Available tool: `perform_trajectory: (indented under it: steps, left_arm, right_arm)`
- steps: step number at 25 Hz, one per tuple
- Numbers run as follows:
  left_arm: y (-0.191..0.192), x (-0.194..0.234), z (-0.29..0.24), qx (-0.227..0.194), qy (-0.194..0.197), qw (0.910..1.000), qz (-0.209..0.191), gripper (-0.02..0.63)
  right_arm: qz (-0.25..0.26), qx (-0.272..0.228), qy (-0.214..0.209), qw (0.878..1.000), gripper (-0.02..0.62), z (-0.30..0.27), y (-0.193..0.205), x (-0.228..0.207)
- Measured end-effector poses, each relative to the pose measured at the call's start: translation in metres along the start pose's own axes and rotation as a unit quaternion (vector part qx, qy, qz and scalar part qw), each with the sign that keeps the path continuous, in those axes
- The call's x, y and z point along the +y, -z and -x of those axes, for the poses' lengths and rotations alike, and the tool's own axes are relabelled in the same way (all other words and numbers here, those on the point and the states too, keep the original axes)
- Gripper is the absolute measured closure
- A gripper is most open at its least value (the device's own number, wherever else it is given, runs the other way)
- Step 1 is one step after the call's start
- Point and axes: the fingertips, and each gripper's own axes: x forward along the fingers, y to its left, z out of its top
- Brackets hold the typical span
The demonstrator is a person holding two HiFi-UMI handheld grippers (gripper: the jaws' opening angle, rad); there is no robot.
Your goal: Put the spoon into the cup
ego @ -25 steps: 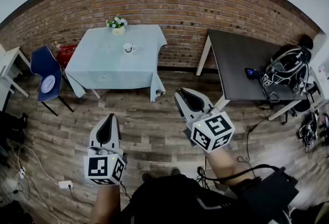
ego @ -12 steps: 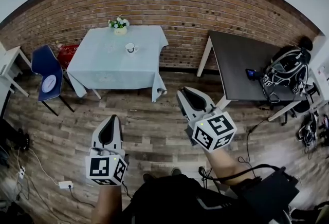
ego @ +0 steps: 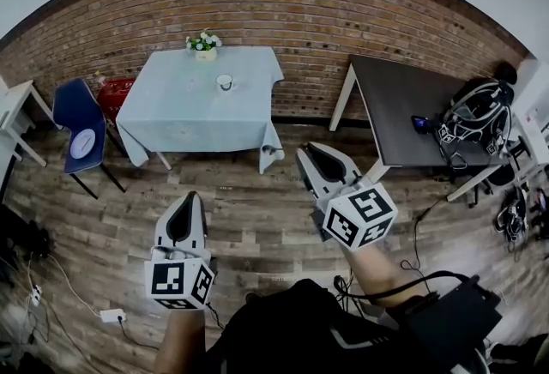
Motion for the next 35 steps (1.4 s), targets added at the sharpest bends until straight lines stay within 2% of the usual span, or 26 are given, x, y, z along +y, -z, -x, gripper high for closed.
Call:
perform_trajectory:
  steps: [9,13,17,24,35]
  left_arm:
    - [0.003,0.022,0.014,-0.009,0.013,0.9998,0.014,0.597]
    - [0.002,0.032,0.011,-0.017,0.004,0.9997,0.016,0.597]
    - [0.008,0.050,-0.002,-0.007,-0.014,0.9996,0.023,0.597]
    - [0.007,0.069,-0.044,-0.006,-0.026,0.9996,0.013,0.597]
    - [0.014,0.093,-0.144,0.012,-0.039,0.9991,0.012,0.597]
  right_arm:
    - [0.004,0.006,0.007,1.000,0.537,-0.008,0.003,0.026]
    - [0.007,0.002,-0.004,1.000,0.537,-0.025,0.002,0.028]
    - [0.006,0.007,-0.018,1.000,0.537,-0.051,0.004,0.027]
    - [-0.005,-0.005,-0.032,0.999,0.537,-0.103,0.003,-0.002]
    - [-0.020,0.004,-0.044,0.999,0.537,-0.186,0.004,-0.070]
